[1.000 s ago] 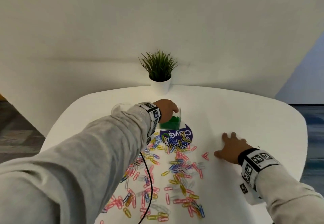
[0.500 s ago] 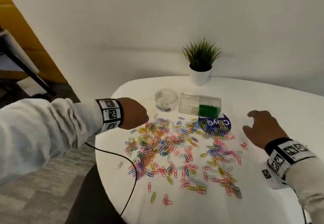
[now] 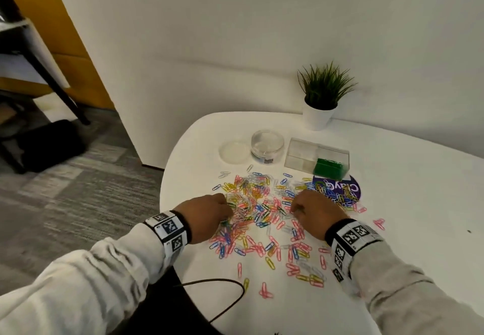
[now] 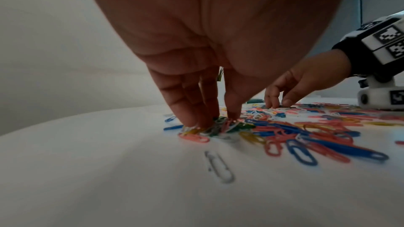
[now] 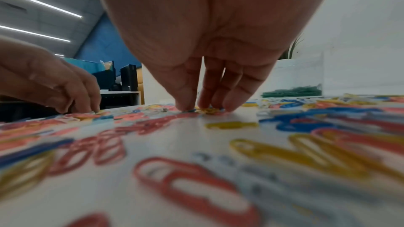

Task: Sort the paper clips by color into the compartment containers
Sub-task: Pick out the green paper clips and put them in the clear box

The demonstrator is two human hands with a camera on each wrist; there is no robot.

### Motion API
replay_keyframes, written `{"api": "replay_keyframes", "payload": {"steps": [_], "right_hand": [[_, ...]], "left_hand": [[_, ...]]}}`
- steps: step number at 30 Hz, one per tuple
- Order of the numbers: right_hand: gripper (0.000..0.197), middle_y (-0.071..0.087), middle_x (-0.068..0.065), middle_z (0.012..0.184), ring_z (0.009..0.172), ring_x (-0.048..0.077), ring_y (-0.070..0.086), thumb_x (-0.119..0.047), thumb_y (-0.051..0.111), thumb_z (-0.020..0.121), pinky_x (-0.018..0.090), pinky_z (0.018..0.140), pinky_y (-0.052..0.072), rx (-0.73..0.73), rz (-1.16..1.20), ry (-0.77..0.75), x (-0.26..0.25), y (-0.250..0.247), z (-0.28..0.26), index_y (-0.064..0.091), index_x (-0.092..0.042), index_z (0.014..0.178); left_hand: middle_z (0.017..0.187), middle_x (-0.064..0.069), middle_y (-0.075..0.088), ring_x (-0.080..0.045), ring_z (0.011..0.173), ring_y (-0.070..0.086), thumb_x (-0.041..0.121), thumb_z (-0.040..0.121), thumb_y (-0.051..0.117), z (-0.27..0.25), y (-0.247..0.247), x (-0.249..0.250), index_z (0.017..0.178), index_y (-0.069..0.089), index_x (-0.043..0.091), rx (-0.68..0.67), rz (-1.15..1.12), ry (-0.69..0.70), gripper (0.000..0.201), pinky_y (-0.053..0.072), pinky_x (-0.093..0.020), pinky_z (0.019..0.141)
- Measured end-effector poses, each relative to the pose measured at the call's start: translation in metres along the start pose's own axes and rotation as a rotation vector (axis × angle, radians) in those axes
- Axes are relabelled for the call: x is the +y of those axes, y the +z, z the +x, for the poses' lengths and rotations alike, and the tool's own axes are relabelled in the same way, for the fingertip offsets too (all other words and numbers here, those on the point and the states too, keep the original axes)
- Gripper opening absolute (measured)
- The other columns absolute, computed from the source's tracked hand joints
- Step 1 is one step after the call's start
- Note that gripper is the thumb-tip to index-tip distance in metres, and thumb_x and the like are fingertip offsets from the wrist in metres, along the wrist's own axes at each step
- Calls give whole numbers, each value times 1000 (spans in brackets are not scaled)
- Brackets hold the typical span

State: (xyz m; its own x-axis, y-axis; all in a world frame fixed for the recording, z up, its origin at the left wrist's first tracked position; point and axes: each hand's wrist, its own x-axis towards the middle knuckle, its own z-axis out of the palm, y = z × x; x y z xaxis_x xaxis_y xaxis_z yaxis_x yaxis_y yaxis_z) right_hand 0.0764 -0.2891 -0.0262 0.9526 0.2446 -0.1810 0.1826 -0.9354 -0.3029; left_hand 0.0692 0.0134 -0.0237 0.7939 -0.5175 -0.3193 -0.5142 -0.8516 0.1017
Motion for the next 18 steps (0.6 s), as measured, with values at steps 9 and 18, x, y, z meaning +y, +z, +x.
{"api": "replay_keyframes", "payload": {"steps": [9, 18], "right_hand": [[12, 50, -7, 106, 97, 13, 52, -29, 63, 94, 26, 90, 45, 57, 21, 39, 3, 7, 5, 64, -25, 105], [9, 53, -6, 105, 93, 14, 56, -31, 56, 98, 29, 83, 48, 56, -21, 19, 0, 5, 1, 63, -28, 101]], "left_hand": [[120, 4, 54, -20, 108, 58, 31, 101, 42, 6, 11, -12, 130, 56, 29, 180, -139, -130, 33, 50, -37, 88], [119, 2, 56, -22, 106, 59, 24, 101, 43, 13, 18, -15, 127, 60, 24, 242, -188, -137, 31, 50, -36, 87]]}}
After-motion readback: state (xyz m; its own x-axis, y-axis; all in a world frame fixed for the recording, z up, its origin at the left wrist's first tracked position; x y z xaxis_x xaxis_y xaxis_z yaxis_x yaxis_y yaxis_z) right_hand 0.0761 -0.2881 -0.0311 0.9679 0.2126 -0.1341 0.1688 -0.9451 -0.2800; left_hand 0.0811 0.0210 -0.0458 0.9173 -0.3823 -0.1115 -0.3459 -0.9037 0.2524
